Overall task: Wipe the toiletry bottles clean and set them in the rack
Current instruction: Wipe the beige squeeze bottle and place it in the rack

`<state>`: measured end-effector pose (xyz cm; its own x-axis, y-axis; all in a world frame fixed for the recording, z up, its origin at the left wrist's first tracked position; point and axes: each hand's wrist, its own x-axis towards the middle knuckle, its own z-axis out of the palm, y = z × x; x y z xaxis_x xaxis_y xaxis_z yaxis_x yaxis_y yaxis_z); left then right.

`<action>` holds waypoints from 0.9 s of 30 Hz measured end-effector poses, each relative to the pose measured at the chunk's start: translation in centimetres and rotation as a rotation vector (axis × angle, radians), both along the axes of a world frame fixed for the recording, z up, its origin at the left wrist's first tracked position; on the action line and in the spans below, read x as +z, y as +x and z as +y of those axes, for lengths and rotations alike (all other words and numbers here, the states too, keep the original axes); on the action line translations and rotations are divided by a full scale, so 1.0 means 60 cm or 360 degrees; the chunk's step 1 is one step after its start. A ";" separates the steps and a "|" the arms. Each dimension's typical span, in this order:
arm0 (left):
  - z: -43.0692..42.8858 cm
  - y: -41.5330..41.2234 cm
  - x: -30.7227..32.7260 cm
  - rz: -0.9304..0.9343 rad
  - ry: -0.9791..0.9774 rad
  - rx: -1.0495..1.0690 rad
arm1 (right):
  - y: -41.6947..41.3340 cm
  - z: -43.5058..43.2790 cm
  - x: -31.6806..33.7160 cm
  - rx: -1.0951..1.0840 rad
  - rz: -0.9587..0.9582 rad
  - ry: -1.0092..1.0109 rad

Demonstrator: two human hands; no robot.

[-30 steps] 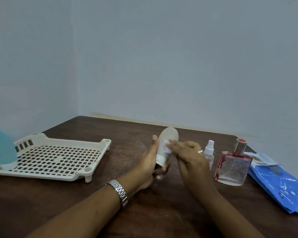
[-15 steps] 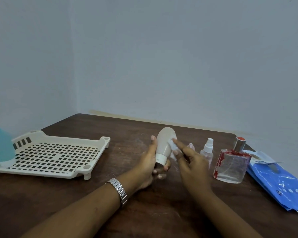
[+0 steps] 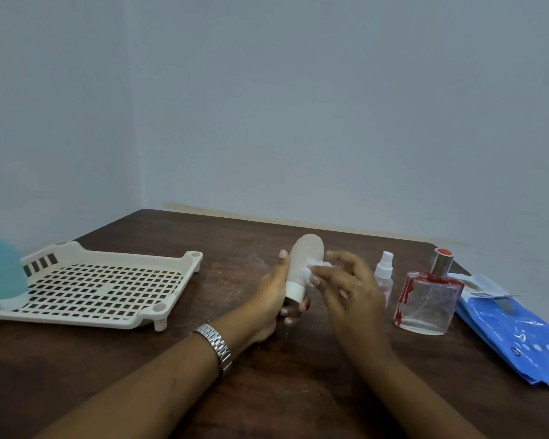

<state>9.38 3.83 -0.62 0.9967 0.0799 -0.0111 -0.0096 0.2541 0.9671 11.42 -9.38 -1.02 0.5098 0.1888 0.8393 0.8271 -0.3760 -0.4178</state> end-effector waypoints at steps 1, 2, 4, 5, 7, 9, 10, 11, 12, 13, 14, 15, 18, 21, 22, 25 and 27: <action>0.000 -0.002 0.001 0.0016 0.0027 -0.0044 | 0.003 -0.003 0.002 -0.0026 0.0016 0.0056; 0.000 -0.003 0.001 0.0027 0.0072 -0.0091 | 0.007 -0.006 0.005 -0.0065 0.0020 0.0104; -0.002 -0.007 0.000 -0.0013 0.0250 -0.0198 | 0.014 -0.013 0.011 -0.0136 0.0024 0.0174; -0.004 -0.010 0.000 -0.0055 0.0364 -0.0250 | 0.017 -0.016 0.014 -0.0164 0.0025 0.0189; -0.008 -0.012 -0.002 -0.0141 0.0563 -0.0303 | 0.023 -0.021 0.018 -0.0211 0.0018 0.0197; -0.010 -0.013 -0.002 -0.0202 0.0704 -0.0259 | 0.025 -0.022 0.017 -0.0253 -0.0011 0.0173; -0.011 -0.014 -0.001 -0.0227 0.0766 -0.0220 | 0.024 -0.021 0.016 -0.0268 -0.0031 0.0148; -0.012 -0.015 0.000 -0.0251 0.0817 -0.0177 | 0.023 -0.020 0.015 -0.0277 -0.0042 0.0119; -0.014 -0.016 -0.001 -0.0278 0.0843 -0.0139 | 0.021 -0.018 0.014 -0.0285 -0.0048 0.0083; -0.016 -0.018 -0.001 -0.0304 0.0848 -0.0107 | 0.019 -0.017 0.012 -0.0299 -0.0062 0.0041; -0.017 -0.019 -0.002 -0.0329 0.0834 -0.0076 | 0.017 -0.015 0.011 -0.0309 -0.0088 -0.0009; -0.019 -0.018 -0.003 -0.0350 0.0805 -0.0046 | 0.013 -0.012 0.009 -0.0302 -0.0121 -0.0071; -0.020 -0.016 0.000 -0.0361 0.0650 0.0056 | 0.001 0.005 0.003 -0.0178 -0.0180 -0.0268; -0.014 -0.011 -0.001 -0.0336 0.0610 0.0194 | -0.006 0.016 0.002 -0.0061 -0.0181 -0.0353; -0.012 -0.011 -0.001 -0.0322 0.0624 0.0230 | -0.007 0.016 0.001 -0.0036 -0.0186 -0.0372; -0.011 -0.010 -0.003 -0.0283 0.0589 0.0258 | -0.003 0.010 0.001 0.0007 -0.0181 -0.0378; -0.012 -0.010 0.001 -0.0305 0.0531 0.0231 | 0.002 0.006 0.004 0.0006 -0.0182 -0.0329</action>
<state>8.78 3.09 -0.58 0.9563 0.1876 0.2241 -0.2103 -0.0904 0.9734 11.53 -9.04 -0.81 0.4126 0.3645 0.8348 0.8661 -0.4408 -0.2356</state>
